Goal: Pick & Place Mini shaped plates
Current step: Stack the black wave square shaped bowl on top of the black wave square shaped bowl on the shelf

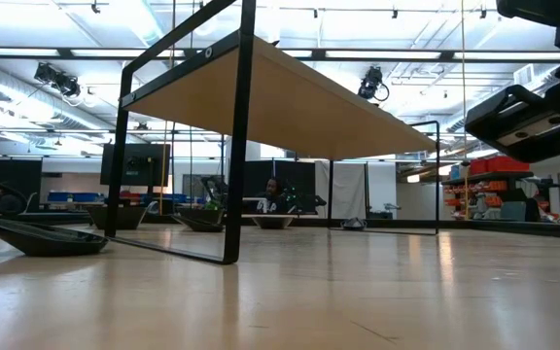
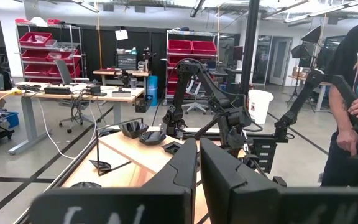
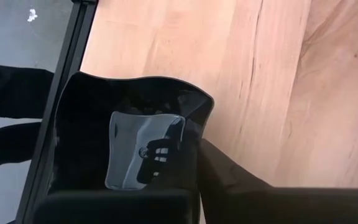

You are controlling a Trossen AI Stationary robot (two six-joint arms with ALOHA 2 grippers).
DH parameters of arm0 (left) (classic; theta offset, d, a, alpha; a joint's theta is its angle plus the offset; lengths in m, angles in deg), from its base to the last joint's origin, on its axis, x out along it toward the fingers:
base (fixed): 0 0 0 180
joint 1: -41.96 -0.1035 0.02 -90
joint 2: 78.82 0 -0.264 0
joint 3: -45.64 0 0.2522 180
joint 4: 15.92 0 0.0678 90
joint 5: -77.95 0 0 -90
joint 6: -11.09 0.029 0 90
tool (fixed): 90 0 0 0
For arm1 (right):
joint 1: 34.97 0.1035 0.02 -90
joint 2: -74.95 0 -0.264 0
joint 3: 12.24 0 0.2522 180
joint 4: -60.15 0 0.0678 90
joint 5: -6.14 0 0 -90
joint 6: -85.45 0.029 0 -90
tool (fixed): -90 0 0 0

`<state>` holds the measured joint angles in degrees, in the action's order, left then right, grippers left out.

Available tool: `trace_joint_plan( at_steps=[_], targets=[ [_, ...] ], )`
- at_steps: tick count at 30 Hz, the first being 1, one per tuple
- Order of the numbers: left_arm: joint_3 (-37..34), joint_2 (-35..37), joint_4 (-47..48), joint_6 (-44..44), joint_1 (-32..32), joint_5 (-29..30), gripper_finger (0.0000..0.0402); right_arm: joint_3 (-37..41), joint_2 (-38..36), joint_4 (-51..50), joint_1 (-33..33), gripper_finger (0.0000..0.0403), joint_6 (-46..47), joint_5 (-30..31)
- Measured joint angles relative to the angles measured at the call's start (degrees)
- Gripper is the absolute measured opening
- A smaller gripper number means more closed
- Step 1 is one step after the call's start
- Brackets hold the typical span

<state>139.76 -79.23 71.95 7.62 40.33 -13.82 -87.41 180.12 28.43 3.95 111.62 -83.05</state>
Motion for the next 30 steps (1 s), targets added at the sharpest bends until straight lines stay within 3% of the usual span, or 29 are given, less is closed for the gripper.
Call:
trace_joint_plan(
  at_steps=[13,30],
  targets=[
    [0.0,0.0,0.0,0.0,0.0,0.0,0.0025,0.0,-2.42,0.2,-1.96,0.0001,1.25,-4.46],
    [0.0,0.0,0.0,0.0,-0.01,0.02,0.0025,0.0,-20.22,-0.45,-7.37,0.0001,15.44,-6.45]
  ],
)
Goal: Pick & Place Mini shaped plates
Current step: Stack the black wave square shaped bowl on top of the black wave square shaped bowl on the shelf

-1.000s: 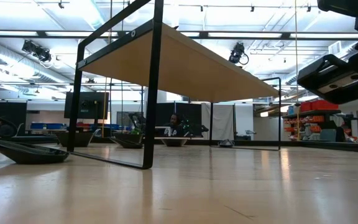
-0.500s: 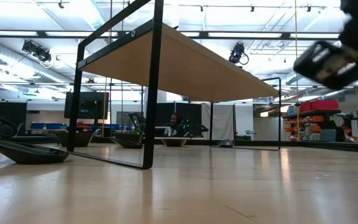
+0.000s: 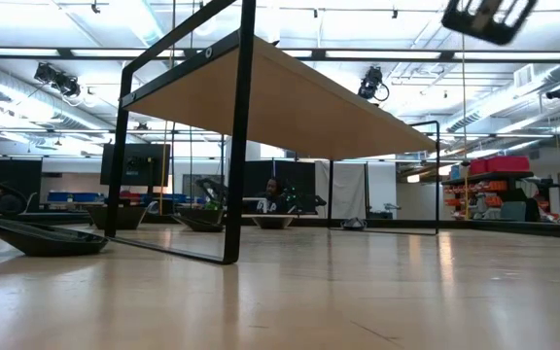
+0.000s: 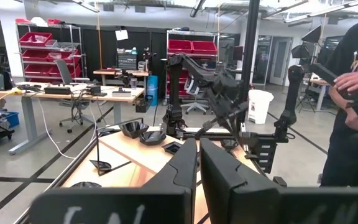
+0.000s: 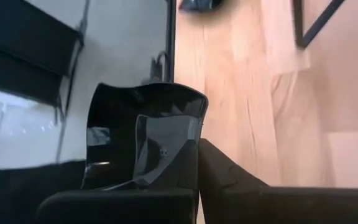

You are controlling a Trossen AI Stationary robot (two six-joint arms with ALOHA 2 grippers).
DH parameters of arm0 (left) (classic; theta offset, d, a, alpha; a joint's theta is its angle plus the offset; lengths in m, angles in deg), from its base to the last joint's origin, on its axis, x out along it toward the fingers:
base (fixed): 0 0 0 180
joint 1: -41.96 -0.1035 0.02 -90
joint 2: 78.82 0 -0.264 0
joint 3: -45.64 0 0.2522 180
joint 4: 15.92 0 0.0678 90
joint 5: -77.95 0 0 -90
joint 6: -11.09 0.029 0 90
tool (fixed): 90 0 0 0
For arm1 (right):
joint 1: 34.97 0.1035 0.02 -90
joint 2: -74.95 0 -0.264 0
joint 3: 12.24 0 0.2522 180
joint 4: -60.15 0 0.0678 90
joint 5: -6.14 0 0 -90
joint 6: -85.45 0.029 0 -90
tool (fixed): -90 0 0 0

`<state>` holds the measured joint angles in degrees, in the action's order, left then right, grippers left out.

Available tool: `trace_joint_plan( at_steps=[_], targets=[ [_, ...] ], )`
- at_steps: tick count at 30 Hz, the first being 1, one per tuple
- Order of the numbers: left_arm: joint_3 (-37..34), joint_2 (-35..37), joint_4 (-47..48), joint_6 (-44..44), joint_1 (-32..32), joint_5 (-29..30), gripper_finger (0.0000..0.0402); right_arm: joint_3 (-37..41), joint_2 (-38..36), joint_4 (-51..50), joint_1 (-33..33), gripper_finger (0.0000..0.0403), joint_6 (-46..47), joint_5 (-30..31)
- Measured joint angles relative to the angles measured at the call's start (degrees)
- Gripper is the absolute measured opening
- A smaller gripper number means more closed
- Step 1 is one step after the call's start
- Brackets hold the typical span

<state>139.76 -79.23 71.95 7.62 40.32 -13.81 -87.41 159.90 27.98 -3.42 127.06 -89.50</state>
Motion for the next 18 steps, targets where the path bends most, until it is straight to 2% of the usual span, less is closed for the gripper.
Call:
trace_joint_plan(
  at_steps=[8,18],
  targets=[
    [0.0,0.0,-0.02,0.0,-0.01,-0.02,0.0025,0.0,-6.14,-0.14,-4.52,0.0,0.17,0.1],
    [0.0,0.0,-0.02,0.0,-0.01,-0.02,0.0025,-4.33,-7.1,-5.93,-10.95,0.0,-1.54,0.06]
  ],
)
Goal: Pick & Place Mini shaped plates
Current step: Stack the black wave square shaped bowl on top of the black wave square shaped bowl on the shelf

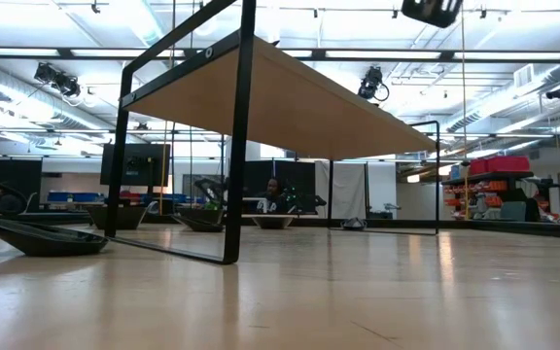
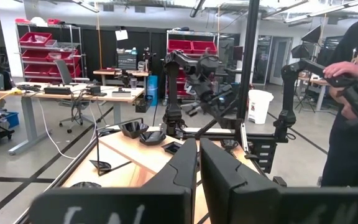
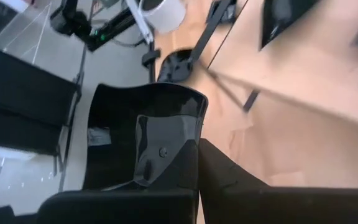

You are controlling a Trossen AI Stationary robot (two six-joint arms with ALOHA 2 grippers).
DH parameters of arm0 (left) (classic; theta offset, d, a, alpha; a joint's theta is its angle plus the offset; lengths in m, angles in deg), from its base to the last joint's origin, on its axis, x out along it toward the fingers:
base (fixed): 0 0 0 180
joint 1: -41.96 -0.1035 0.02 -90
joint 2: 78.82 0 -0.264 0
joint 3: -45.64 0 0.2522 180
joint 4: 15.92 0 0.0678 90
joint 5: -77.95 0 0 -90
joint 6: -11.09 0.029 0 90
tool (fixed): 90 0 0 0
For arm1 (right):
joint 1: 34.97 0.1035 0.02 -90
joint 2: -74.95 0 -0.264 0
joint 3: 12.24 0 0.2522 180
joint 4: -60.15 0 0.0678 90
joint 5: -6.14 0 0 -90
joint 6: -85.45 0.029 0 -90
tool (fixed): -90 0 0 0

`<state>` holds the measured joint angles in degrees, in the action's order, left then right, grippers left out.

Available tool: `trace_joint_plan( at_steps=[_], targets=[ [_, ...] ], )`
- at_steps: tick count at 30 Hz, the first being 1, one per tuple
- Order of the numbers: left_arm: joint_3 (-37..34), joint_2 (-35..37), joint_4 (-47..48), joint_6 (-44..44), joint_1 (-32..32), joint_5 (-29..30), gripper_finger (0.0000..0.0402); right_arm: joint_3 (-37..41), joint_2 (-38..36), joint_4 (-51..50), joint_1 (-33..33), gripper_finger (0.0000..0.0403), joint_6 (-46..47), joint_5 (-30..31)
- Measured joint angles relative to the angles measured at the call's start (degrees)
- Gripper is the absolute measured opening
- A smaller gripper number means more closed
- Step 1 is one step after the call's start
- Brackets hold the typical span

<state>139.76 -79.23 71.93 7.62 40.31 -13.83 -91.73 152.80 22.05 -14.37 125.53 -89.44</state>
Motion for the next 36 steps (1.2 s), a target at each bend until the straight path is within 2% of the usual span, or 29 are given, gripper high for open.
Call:
trace_joint_plan(
  at_steps=[17,26,36],
  targets=[
    [0.0,0.0,0.0,0.0,0.0,0.0,0.0025,-13.35,0.02,-15.64,-12.44,0.0,-3.47,0.01],
    [0.0,0.0,0.01,0.0,0.02,0.0,0.0025,-19.97,0.04,-19.65,-20.28,0.0,-5.61,0.04],
    [0.0,0.0,-0.01,0.0,0.0,0.0,0.0025,-21.64,0.04,-21.64,-30.51,0.0,-7.48,0.16]
  ],
)
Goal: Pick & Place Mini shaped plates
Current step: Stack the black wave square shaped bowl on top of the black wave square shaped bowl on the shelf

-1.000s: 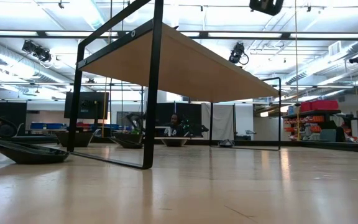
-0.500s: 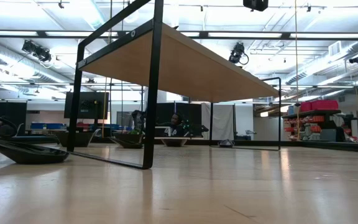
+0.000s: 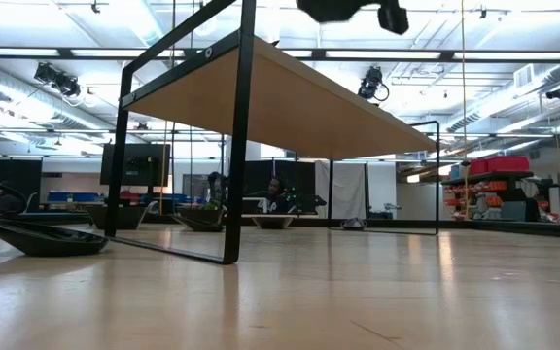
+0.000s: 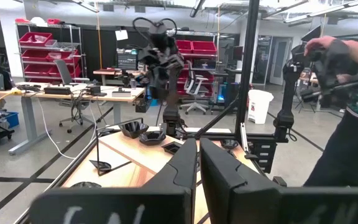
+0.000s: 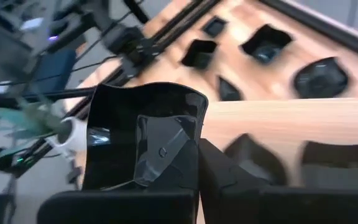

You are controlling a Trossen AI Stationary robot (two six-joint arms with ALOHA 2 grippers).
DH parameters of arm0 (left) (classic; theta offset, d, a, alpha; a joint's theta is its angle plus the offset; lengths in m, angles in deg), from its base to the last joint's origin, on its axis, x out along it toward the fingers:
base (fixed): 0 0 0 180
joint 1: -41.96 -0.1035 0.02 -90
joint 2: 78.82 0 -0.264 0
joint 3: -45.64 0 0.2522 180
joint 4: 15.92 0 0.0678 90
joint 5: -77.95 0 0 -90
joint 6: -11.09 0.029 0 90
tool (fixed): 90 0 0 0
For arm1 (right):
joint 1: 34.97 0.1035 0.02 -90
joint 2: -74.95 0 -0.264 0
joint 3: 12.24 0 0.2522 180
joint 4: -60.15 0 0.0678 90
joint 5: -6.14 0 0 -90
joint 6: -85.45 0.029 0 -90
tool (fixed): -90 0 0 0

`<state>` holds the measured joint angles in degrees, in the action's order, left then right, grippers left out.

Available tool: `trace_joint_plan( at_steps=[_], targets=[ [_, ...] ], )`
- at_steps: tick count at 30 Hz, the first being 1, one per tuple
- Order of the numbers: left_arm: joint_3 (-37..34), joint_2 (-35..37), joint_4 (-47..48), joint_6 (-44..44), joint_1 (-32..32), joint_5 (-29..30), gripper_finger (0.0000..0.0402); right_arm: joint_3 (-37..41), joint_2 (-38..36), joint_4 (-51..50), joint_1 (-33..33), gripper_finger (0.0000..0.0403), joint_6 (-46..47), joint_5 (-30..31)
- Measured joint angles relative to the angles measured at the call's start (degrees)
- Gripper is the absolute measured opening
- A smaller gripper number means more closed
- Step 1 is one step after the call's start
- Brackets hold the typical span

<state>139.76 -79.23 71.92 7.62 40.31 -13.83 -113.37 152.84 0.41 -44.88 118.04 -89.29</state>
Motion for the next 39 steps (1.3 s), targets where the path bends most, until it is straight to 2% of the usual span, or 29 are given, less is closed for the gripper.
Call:
trace_joint_plan(
  at_steps=[15,20,24,35,39],
  targets=[
    [0.0,0.0,0.02,0.0,0.01,0.01,0.0025,0.0,0.02,-9.38,-14.56,0.0001,-15.83,-5.11],
    [0.0,0.0,0.0,0.0,0.0,0.02,0.0025,0.0,0.03,-10.37,-19.5,0.0001,-21.29,-10.27],
    [0.0,-0.01,0.02,0.0,0.02,0.01,0.0026,0.0,0.92,-11.63,-22.55,0.0001,-23.91,-12.1],
    [0.0,0.0,0.02,0.0,0.02,0.0,0.0025,0.0,5.76,-14.17,-26.53,0.0001,-31.27,-12.43],
    [0.0,0.0,0.02,0.0,0.0,0.0,0.0025,0.0,7.46,-16.11,-27.55,0.0001,-33.08,-15.92]
  ],
)
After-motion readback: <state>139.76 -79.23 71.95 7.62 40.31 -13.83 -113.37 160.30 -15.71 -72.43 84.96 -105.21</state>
